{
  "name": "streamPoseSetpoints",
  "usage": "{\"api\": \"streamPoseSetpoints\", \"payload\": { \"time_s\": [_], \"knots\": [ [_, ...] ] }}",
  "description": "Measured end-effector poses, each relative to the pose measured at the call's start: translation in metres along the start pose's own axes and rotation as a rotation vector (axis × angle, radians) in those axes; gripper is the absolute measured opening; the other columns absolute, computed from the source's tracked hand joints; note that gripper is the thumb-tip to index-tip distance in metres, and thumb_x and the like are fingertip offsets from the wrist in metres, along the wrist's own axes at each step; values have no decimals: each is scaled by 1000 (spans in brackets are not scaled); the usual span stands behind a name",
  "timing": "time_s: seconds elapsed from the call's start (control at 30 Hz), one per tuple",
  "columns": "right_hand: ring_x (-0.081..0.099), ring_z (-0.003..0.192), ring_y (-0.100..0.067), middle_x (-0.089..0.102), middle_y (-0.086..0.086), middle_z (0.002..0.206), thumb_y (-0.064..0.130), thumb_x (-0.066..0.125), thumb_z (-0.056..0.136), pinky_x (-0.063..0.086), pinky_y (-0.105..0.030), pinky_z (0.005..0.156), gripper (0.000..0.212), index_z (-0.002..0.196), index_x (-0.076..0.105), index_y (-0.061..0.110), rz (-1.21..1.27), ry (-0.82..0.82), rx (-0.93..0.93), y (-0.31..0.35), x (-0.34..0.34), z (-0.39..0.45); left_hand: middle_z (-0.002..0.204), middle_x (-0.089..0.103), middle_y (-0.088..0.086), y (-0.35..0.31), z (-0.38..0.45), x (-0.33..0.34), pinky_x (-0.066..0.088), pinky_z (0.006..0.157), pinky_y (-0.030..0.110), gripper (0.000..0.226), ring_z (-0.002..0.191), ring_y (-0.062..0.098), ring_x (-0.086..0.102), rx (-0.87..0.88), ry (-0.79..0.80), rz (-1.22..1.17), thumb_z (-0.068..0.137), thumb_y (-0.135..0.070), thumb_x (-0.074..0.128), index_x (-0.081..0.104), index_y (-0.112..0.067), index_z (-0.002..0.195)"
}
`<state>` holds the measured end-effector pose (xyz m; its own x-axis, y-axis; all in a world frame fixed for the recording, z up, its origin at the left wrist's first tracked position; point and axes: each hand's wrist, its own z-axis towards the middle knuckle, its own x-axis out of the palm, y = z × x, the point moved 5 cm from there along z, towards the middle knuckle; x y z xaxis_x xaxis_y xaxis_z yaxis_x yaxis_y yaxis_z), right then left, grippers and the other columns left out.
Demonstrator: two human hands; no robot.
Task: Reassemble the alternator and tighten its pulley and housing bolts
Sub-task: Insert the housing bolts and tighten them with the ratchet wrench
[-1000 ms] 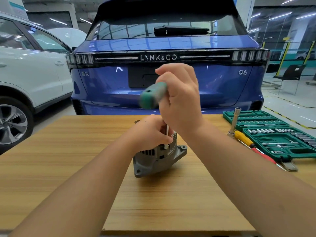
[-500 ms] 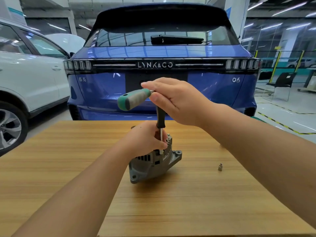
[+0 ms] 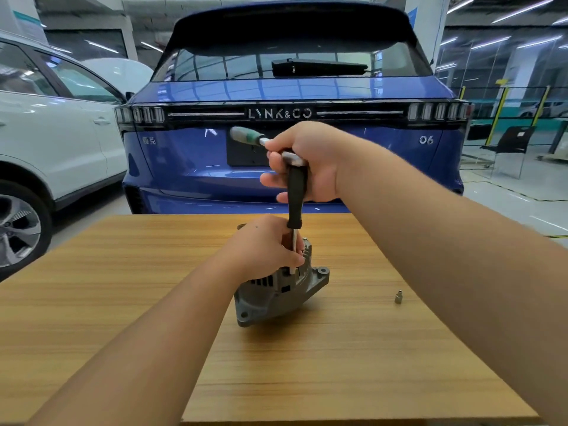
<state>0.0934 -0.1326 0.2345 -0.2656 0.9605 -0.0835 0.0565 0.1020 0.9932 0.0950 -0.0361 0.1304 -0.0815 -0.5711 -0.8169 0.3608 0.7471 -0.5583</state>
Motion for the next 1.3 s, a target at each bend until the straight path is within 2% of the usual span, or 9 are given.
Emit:
{"api": "streamPoseSetpoints", "payload": {
  "time_s": [0.07,0.17,0.37,0.5,0.6,0.83,0.93,1.07,1.3],
  "knots": [
    [67,60,-15,58,10,61,29,52,101,45,-43,93,10,97,56,20,328,-9,22,-14,1,3,82,71,-11,-2,1,1,49,69,25,10,80,5,66,1,3,23,89,-30,78,69,-33,84],
    [64,63,-11,63,10,68,33,65,95,45,-35,82,13,93,59,22,595,-66,-99,-31,0,4,84,71,-9,-3,3,2,53,73,27,8,82,7,67,-7,26,48,90,-30,77,69,-32,88],
    [63,89,-13,65,7,92,10,66,85,43,-35,93,15,92,57,18,780,280,-306,-47,0,-6,80,72,-11,0,0,0,47,66,23,11,78,4,67,2,67,22,89,-28,78,71,-33,83],
    [61,83,-13,64,7,91,2,62,79,44,-30,81,25,87,50,22,821,302,-333,-46,2,-4,79,73,-14,3,2,0,48,68,24,13,79,3,68,-5,73,-6,87,-27,79,70,-34,83],
    [60,78,-15,66,6,83,-2,66,78,43,-31,76,27,84,54,21,804,170,-423,-43,4,-4,76,70,-22,3,3,-2,46,66,21,16,73,-2,66,1,70,-32,86,-25,81,69,-35,82],
    [71,83,-10,71,14,81,8,82,81,58,-25,81,25,93,63,18,336,-515,-821,-49,7,-18,80,71,-15,0,4,-3,45,62,20,21,73,2,67,10,51,0,85,-26,82,65,-37,91],
    [71,83,-8,72,12,86,7,81,83,56,-22,80,24,93,62,18,310,-584,-901,-50,11,-18,77,69,-20,2,4,-3,46,62,20,25,74,1,66,4,43,-2,84,-31,83,62,-41,90],
    [70,72,-25,72,-16,91,15,69,94,59,-32,71,13,103,60,13,465,-340,-797,-54,8,-10,83,69,-16,1,5,0,42,61,16,28,74,-2,64,19,32,24,85,-30,81,57,-43,89],
    [59,63,-18,67,-4,80,55,46,99,47,-28,63,44,110,66,18,599,212,-398,-59,-8,5,89,68,-10,-4,7,1,43,64,24,22,82,8,65,24,66,62,88,-31,78,56,-36,90]
  ]
}}
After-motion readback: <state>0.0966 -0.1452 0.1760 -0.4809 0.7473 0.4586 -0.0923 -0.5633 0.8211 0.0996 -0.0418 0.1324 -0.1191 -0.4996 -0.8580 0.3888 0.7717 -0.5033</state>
